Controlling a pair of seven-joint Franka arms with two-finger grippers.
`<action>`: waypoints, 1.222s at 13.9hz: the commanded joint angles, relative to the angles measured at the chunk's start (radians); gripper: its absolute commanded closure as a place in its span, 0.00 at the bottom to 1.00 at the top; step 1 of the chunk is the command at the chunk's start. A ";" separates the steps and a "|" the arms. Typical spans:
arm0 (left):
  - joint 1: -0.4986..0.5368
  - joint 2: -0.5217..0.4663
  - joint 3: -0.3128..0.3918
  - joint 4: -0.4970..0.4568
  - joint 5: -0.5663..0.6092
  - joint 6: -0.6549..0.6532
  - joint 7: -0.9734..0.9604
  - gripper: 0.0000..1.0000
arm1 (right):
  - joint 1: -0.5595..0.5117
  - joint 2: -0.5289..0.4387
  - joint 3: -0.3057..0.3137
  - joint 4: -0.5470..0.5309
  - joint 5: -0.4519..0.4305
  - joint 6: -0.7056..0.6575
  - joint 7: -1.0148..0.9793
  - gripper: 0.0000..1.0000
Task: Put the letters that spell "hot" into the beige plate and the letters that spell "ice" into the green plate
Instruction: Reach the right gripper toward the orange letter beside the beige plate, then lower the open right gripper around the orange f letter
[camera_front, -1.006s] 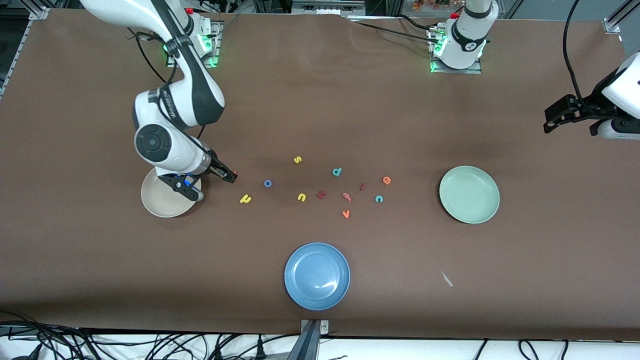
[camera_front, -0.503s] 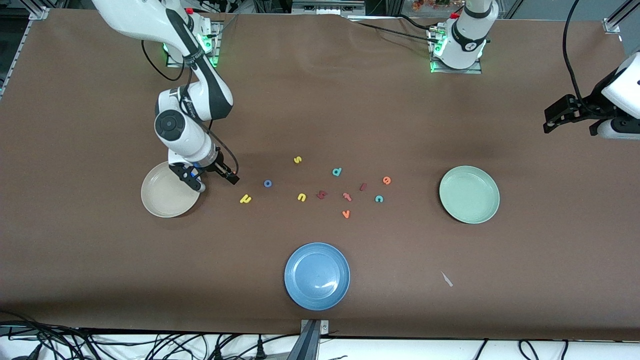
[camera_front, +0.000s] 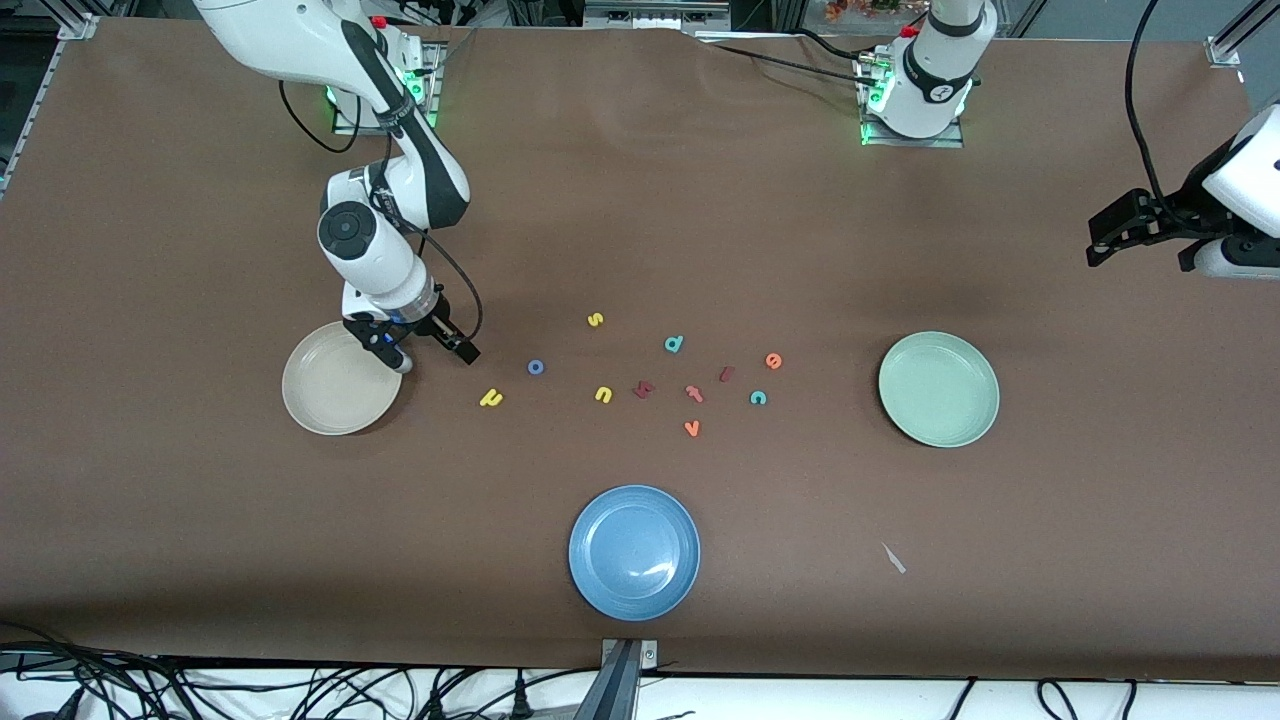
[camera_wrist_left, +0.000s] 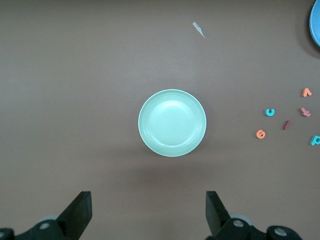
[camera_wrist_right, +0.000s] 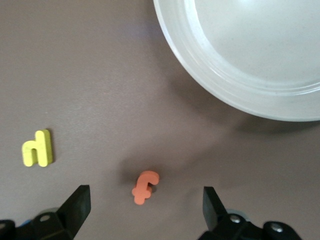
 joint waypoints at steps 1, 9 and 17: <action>0.006 -0.001 -0.007 0.007 0.008 -0.008 0.023 0.00 | 0.012 0.006 0.003 -0.020 0.016 0.039 0.026 0.02; 0.008 -0.001 -0.007 0.007 0.008 -0.008 0.025 0.00 | 0.025 0.039 0.002 -0.007 0.016 0.042 0.047 0.25; 0.011 -0.001 -0.005 0.005 0.006 -0.017 0.026 0.00 | 0.025 0.081 0.003 0.041 0.016 0.039 0.052 0.54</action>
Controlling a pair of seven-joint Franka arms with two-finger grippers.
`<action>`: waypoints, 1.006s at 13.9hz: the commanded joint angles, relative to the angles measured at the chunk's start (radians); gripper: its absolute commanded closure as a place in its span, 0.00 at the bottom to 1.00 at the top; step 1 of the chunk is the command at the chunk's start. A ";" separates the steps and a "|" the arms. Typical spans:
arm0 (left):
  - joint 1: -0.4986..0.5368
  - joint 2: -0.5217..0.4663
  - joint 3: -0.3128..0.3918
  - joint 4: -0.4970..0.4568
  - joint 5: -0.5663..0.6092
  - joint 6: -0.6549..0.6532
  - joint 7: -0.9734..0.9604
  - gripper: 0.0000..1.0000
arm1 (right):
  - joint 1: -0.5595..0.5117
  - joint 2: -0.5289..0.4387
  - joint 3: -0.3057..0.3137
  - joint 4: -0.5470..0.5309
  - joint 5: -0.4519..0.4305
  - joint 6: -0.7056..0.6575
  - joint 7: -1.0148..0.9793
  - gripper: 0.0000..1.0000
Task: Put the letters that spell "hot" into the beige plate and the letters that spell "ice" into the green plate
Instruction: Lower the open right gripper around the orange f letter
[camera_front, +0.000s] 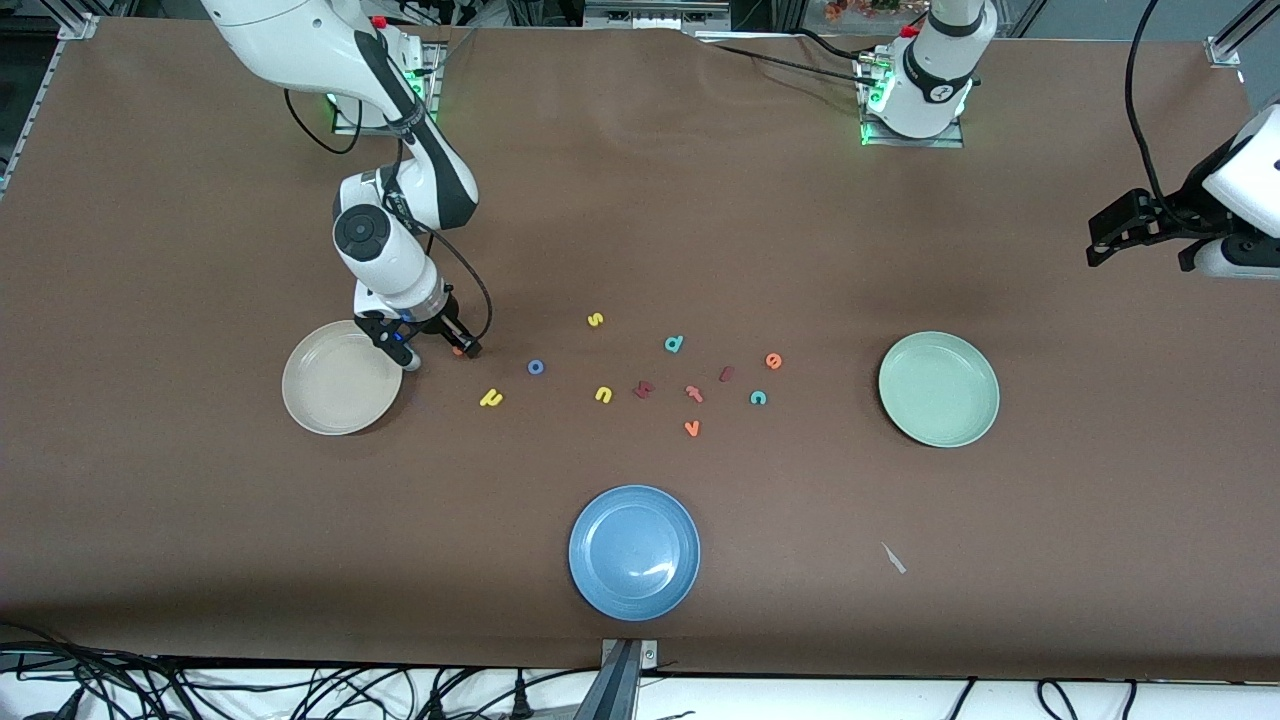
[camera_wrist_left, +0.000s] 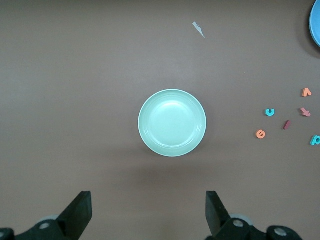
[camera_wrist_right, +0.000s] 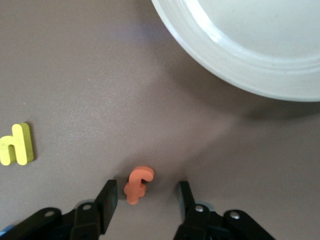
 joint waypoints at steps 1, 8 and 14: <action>0.015 -0.001 -0.005 0.005 0.008 -0.018 0.026 0.00 | 0.008 0.051 -0.002 0.045 0.016 0.016 0.009 0.54; 0.026 0.004 -0.005 0.005 0.006 -0.019 0.028 0.00 | 0.008 0.086 -0.001 0.069 0.016 0.017 0.011 0.66; 0.031 0.009 -0.005 0.005 0.006 -0.021 0.029 0.00 | 0.008 0.091 -0.001 0.096 0.018 -0.002 0.015 0.85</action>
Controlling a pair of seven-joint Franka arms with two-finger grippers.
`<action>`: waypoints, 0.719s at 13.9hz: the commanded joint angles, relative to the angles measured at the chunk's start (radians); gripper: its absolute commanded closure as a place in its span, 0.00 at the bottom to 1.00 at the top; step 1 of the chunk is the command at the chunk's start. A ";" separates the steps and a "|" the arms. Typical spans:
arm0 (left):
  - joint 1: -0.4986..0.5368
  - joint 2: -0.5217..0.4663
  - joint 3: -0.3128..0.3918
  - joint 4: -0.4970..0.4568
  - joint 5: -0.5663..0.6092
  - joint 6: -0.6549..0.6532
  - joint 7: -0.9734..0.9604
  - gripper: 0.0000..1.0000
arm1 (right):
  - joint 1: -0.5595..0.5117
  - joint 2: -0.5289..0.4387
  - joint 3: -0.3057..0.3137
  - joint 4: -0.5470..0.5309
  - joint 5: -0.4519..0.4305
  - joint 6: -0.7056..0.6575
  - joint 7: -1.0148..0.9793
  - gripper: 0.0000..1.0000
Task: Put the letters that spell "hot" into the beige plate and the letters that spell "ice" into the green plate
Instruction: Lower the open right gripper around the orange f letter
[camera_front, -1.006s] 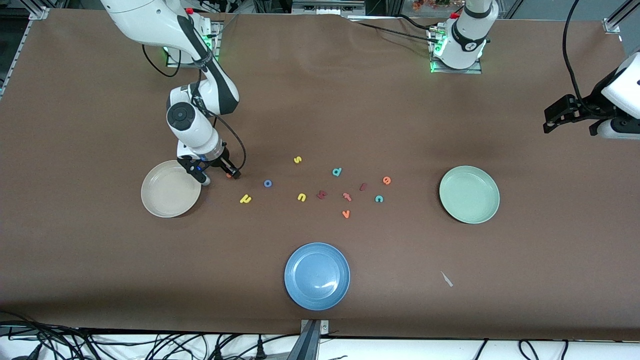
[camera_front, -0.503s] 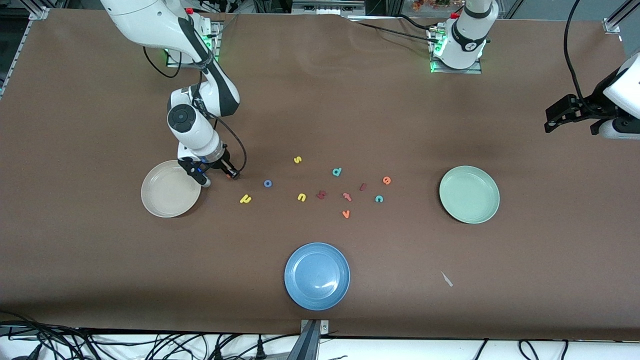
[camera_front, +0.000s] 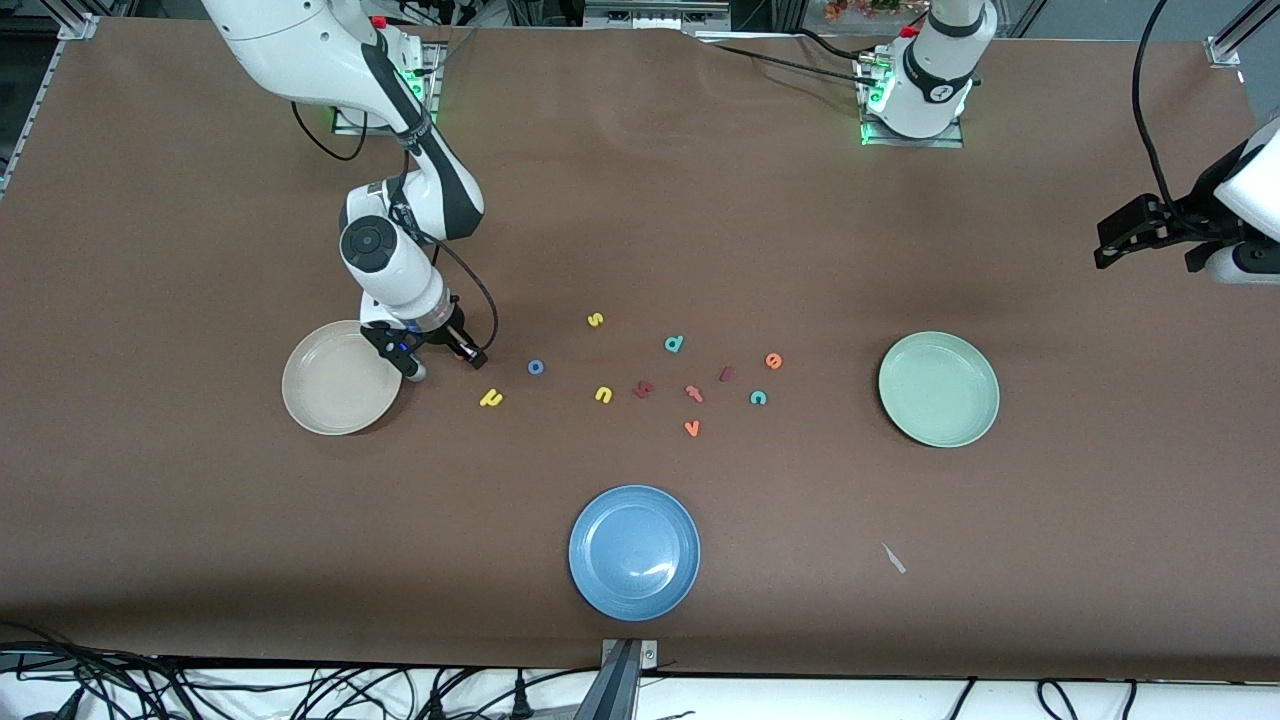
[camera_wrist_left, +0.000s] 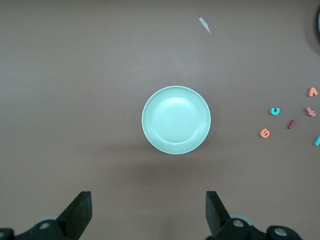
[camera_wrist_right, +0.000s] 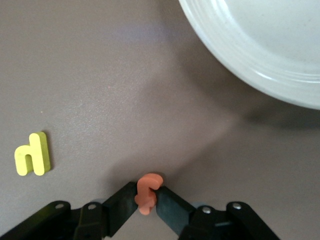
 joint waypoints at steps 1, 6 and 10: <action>0.010 -0.001 -0.006 0.007 0.006 -0.013 0.028 0.00 | 0.009 0.045 -0.004 0.049 0.016 -0.015 0.008 0.85; 0.010 -0.001 -0.006 0.005 0.006 -0.013 0.028 0.00 | 0.010 0.044 -0.004 0.066 0.017 -0.047 0.011 0.85; 0.009 -0.001 -0.006 0.007 0.006 -0.013 0.028 0.00 | 0.010 0.038 -0.004 0.104 0.016 -0.122 0.009 0.87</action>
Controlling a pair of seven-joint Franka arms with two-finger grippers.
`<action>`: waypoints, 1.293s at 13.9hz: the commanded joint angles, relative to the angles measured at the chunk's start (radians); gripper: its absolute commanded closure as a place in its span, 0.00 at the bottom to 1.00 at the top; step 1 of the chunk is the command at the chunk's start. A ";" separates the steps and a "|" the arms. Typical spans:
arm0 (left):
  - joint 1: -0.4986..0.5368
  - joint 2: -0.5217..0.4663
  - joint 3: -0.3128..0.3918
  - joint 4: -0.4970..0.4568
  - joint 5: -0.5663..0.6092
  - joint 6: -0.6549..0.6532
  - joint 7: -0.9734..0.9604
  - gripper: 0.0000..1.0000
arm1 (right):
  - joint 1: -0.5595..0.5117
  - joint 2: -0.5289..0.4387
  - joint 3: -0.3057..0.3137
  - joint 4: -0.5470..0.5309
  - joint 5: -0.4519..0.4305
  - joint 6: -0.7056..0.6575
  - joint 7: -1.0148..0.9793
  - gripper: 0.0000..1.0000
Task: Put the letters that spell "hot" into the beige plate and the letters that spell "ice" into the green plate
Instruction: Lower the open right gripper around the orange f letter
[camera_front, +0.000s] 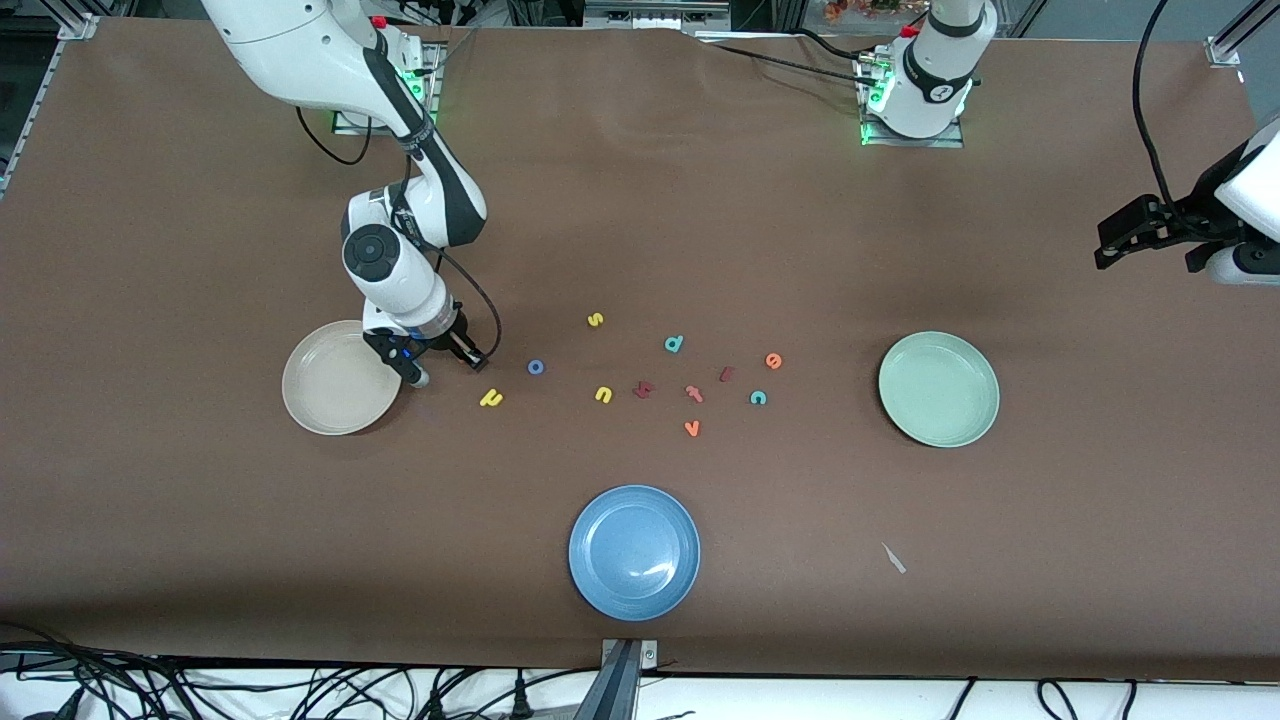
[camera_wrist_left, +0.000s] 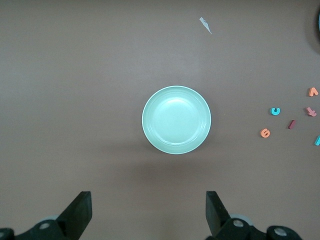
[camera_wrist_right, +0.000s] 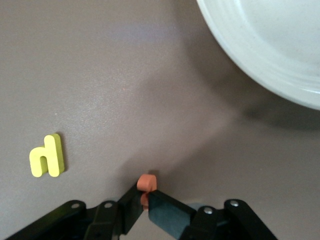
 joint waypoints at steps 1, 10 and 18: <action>0.009 -0.001 -0.006 0.005 0.006 -0.013 0.027 0.00 | 0.009 0.017 -0.005 0.071 0.016 -0.101 0.002 0.87; 0.008 -0.001 -0.006 0.007 0.006 -0.013 0.026 0.00 | 0.009 0.008 -0.005 0.077 0.013 -0.123 -0.004 0.88; 0.006 -0.001 -0.008 0.007 0.006 -0.013 0.026 0.00 | 0.009 -0.006 -0.013 0.195 0.011 -0.311 -0.006 0.47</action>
